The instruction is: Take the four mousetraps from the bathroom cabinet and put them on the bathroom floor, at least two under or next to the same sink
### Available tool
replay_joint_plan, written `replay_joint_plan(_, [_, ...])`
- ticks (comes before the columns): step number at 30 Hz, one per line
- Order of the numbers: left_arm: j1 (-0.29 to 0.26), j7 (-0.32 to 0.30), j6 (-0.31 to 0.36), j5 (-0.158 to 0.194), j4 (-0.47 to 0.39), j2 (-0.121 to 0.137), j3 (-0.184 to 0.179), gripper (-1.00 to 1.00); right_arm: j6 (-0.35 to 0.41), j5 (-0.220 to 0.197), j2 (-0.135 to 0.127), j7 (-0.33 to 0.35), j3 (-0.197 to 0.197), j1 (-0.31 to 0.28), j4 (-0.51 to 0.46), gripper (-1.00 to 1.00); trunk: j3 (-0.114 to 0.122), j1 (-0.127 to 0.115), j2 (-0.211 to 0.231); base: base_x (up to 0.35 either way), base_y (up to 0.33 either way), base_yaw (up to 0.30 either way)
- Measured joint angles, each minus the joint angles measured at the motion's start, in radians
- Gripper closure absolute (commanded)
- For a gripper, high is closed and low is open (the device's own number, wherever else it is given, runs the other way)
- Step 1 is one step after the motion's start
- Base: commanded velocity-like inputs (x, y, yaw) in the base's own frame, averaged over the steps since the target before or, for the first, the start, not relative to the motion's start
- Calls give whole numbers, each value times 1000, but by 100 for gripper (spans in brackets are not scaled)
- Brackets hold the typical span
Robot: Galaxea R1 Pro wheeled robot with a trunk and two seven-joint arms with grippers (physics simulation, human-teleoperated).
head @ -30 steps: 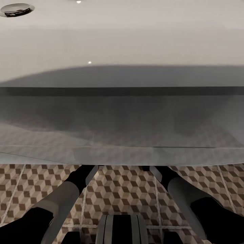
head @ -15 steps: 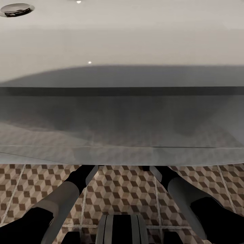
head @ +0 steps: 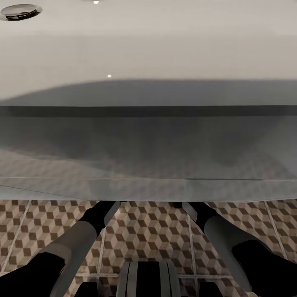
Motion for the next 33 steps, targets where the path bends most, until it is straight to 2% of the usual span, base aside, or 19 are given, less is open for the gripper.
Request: replay_joint_plan(33, [1,0,1,-6,-7,0,-3,100,-3,-6,-1,0,-8,0,-2,100,-2,0,0,0,0,7])
